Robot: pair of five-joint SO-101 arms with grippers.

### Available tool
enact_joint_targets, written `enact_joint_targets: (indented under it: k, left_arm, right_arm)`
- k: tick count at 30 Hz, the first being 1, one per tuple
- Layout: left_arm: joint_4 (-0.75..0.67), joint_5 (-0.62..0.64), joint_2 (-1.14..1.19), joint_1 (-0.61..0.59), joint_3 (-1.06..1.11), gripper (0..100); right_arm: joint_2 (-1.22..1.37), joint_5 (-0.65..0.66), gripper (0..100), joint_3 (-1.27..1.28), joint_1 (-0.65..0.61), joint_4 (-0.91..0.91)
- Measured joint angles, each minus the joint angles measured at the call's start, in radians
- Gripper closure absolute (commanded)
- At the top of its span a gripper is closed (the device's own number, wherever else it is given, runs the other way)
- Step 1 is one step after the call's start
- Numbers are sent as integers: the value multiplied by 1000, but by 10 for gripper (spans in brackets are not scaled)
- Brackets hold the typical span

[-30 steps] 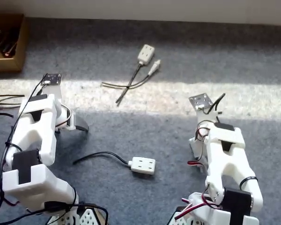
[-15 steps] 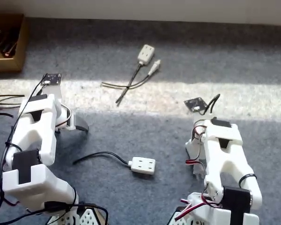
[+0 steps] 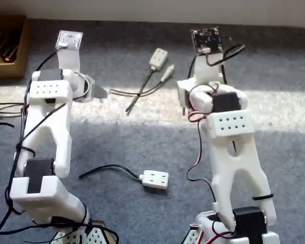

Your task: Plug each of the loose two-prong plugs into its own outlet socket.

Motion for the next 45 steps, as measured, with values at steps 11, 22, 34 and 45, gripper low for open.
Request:
enact_joint_targets:
  k: [11,22,34,45]
  left_arm:
    - [529,-126,-397,44,-377,634]
    - [-6,-123,-1145,84,795,634]
    - [-173,-218,-1866,207,1505,353]
    - [-273,-218,-1942,212,1554,353]
  right_arm:
    - [28,-21,992,-2,-49,-161]
    - [-38,-26,992,140,-265,-170]
    - [-51,-60,992,279,-454,-175]
    - [-58,-69,992,427,-423,-253]
